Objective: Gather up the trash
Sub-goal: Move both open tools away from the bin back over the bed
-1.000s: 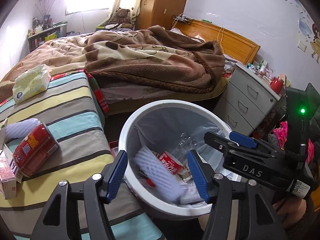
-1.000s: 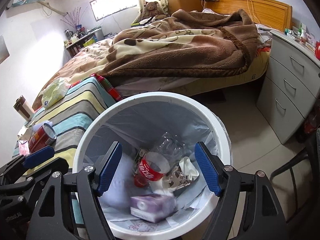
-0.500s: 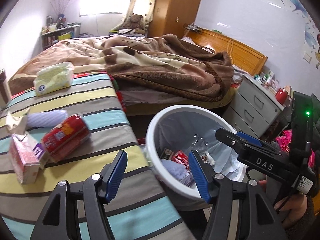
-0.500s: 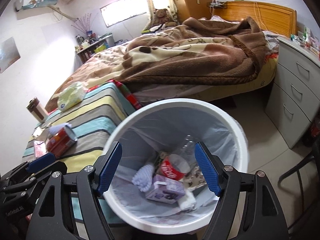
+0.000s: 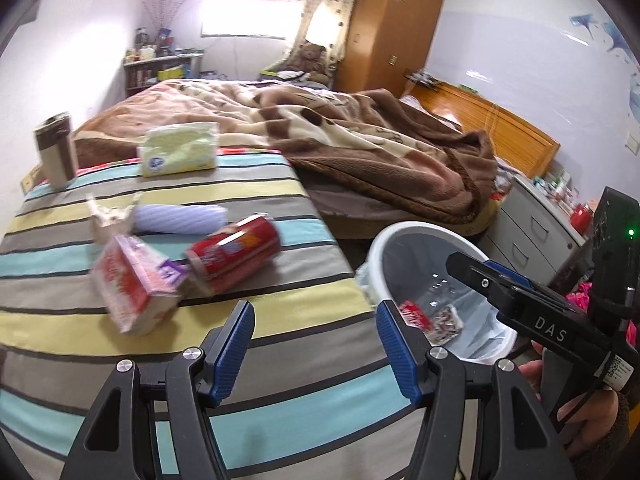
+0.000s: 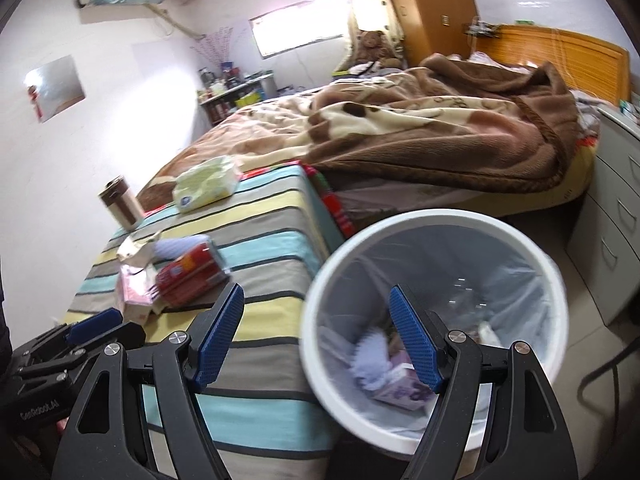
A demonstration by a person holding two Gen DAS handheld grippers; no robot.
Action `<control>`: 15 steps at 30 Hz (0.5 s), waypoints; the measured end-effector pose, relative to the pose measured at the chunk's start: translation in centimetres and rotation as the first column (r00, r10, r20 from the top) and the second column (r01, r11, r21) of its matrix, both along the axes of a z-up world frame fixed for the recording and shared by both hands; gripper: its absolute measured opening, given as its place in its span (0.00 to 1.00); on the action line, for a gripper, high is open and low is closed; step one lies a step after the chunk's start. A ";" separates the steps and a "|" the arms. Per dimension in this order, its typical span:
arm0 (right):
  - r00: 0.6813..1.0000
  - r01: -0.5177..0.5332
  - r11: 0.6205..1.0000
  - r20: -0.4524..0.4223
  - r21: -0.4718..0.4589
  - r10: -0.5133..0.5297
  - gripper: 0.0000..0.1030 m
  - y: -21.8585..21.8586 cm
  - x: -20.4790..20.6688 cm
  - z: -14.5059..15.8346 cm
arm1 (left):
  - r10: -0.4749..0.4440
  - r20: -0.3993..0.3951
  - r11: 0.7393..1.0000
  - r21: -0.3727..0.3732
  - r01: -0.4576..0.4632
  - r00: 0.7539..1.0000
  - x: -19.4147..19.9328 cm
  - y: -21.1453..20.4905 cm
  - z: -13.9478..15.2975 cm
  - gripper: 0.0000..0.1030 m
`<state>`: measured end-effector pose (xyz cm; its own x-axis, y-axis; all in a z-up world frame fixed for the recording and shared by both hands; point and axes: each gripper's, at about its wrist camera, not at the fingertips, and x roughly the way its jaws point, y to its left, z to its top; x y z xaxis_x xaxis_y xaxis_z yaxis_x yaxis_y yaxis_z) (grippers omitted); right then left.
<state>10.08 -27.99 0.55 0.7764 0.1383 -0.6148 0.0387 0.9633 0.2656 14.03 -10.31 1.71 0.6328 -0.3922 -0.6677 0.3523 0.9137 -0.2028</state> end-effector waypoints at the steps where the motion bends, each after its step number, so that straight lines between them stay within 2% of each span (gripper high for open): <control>1: 1.000 -0.011 1.000 0.004 -0.003 0.011 0.74 0.5 0.0 0.1 | 0.013 0.002 1.000 0.000 -0.013 1.000 0.0 0.7 0.0 0.61; 9: 0.989 -0.143 0.989 0.030 -0.040 0.145 0.74 5.8 0.9 0.3 | 0.141 -0.008 0.990 0.009 -0.141 0.990 -0.1 7.6 -1.1 0.61; 15: 0.978 -0.203 0.978 0.027 -0.050 0.205 0.74 8.4 1.6 0.4 | 0.261 -0.012 0.965 0.011 -0.260 0.965 0.0 13.5 -1.7 0.61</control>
